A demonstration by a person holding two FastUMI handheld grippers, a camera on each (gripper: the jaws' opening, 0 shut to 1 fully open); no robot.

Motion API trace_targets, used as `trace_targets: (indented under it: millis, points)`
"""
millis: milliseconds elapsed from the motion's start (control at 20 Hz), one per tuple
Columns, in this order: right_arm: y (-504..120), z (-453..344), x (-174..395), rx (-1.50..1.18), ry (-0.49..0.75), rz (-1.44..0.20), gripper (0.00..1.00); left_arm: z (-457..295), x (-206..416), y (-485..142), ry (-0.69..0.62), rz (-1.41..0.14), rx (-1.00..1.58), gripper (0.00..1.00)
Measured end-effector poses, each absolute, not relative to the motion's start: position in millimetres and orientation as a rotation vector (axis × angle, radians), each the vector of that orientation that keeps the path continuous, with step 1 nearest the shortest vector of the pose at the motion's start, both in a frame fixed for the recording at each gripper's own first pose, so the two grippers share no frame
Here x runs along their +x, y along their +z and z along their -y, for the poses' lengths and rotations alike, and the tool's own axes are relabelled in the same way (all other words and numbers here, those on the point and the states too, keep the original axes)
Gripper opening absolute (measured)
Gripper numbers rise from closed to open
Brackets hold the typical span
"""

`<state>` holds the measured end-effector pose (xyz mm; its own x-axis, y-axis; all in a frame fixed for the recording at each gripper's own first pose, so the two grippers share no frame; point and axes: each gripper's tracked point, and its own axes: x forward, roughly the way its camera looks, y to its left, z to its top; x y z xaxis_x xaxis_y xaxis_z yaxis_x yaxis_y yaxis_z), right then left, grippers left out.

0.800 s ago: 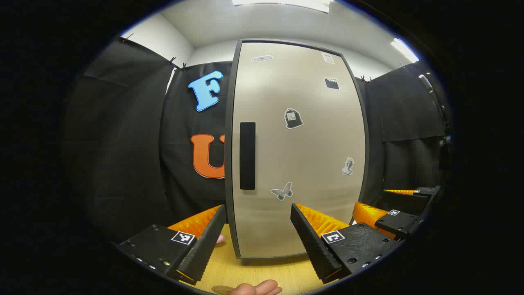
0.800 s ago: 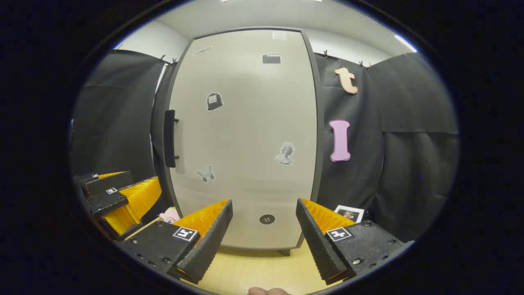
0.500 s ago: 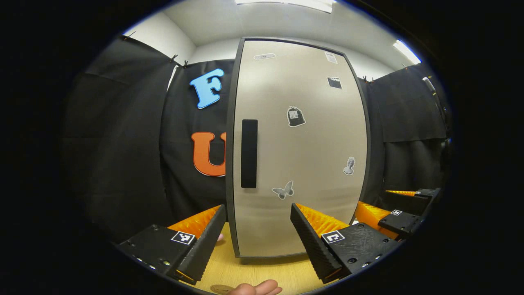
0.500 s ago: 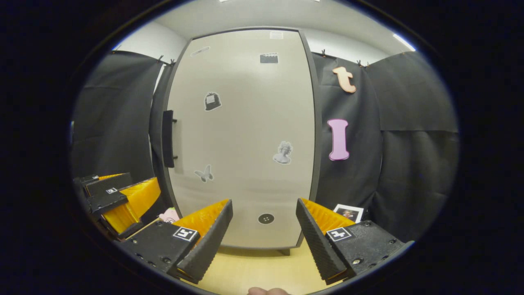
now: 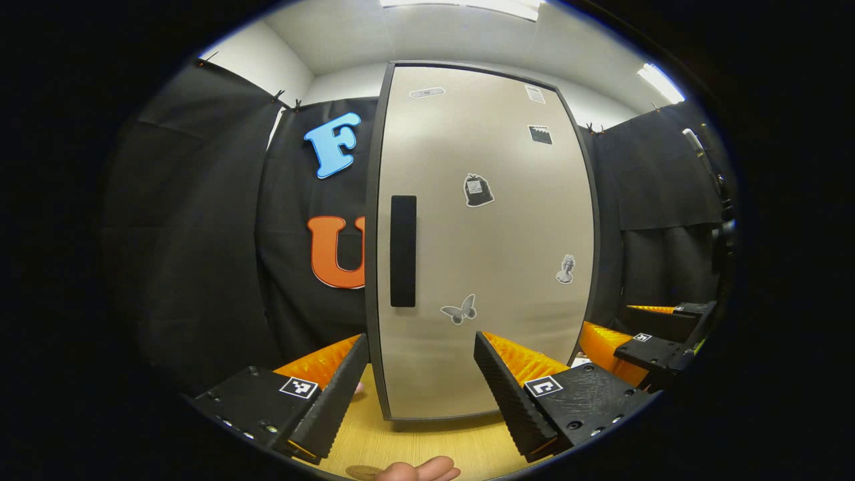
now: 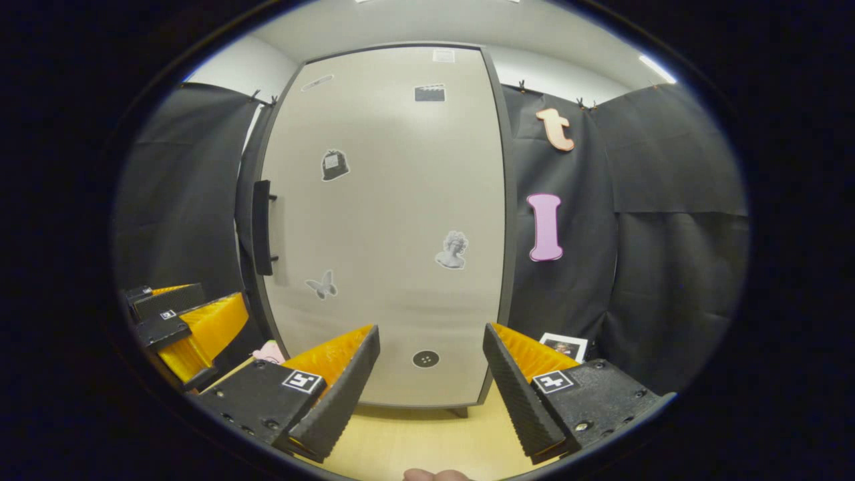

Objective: Open the cabinet door with the right hand, grasp the bottle in the cabinet with the left hand and place it on the coaster, then close the cabinet door with the right hand.

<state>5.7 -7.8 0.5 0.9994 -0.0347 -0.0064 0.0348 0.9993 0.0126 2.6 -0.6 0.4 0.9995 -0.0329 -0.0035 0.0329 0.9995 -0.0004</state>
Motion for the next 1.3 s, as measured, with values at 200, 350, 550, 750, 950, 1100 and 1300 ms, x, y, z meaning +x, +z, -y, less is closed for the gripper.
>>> trace_targets:
  millis: [200, 350, 550, 750, 950, 1100, 1300]
  points:
    - [-5.6, -1.2, 2.0, -0.017, 0.002, -0.010, 0.99, -0.3, 11.0, 3.7, -0.026, 0.049, -0.015, 0.96]
    - [-7.8, -12.5, 4.8, -0.049, 0.071, -0.006, 1.00, 1.4, 14.4, -1.6, 0.018, 0.043, 0.005, 0.96]
    - [6.1, -4.6, 14.2, -0.062, 0.109, 0.030, 0.99, 17.7, 12.4, 11.5, 0.025, 0.074, 0.029, 0.95]
    - [18.2, 5.2, 25.4, -0.031, 0.128, 0.049, 0.99, 27.6, 5.0, 7.7, 0.040, 0.029, -0.007, 0.95]
    - [36.7, -7.9, 42.5, -0.048, 0.165, 0.077, 0.99, 24.1, -18.9, 8.2, 0.022, 0.030, 0.022, 0.95]
    - [59.3, -42.9, 55.4, -0.089, 0.217, 0.132, 0.99, 14.5, -45.9, -3.1, 0.008, 0.004, 0.036, 0.96]
    - [83.3, -121.8, 72.2, -0.142, 0.348, 0.190, 0.99, -8.1, -81.5, -18.0, 0.033, -0.009, 0.046, 0.96]
